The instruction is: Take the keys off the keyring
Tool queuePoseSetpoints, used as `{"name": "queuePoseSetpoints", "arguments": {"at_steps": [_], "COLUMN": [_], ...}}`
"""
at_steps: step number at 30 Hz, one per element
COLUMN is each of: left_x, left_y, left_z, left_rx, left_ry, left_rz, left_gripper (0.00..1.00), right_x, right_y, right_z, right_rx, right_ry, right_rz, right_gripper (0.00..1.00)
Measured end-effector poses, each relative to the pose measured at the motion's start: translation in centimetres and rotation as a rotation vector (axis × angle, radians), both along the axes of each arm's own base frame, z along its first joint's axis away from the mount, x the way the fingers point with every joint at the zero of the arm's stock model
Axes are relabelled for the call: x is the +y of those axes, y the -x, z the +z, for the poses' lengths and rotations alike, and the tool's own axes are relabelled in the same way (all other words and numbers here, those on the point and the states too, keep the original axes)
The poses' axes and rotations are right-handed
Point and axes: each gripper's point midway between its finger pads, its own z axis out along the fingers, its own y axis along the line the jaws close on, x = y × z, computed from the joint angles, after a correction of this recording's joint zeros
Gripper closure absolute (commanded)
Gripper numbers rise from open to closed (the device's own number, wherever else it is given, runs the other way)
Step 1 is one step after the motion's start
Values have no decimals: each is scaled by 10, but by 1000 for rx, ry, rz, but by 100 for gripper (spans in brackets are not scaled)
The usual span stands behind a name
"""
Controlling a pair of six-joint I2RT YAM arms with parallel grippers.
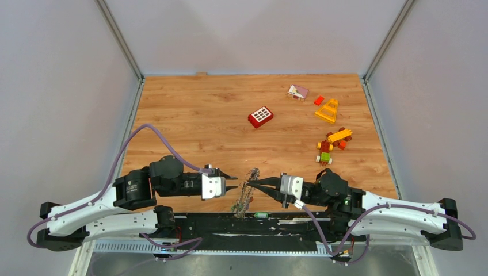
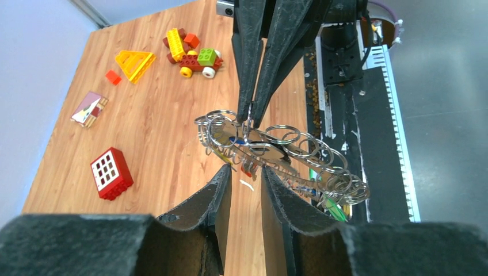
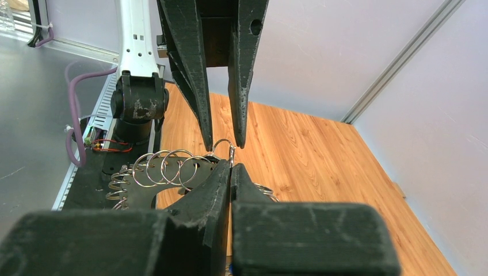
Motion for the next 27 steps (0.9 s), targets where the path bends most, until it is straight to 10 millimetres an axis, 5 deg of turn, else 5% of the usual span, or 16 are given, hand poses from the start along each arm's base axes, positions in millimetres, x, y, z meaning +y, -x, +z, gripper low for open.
{"name": "queuePoseSetpoints", "arguments": {"at_steps": [27], "left_x": [-8], "left_y": [9], "left_z": [11], "left_rx": [30], "left_ry": [53], "left_rz": [-46], "left_gripper": [68], "right_x": [4], "right_y": [0], "right_z": [-6], "right_rx": [4], "right_ry": [19], "right_rz": [3], "right_gripper": [100]}}
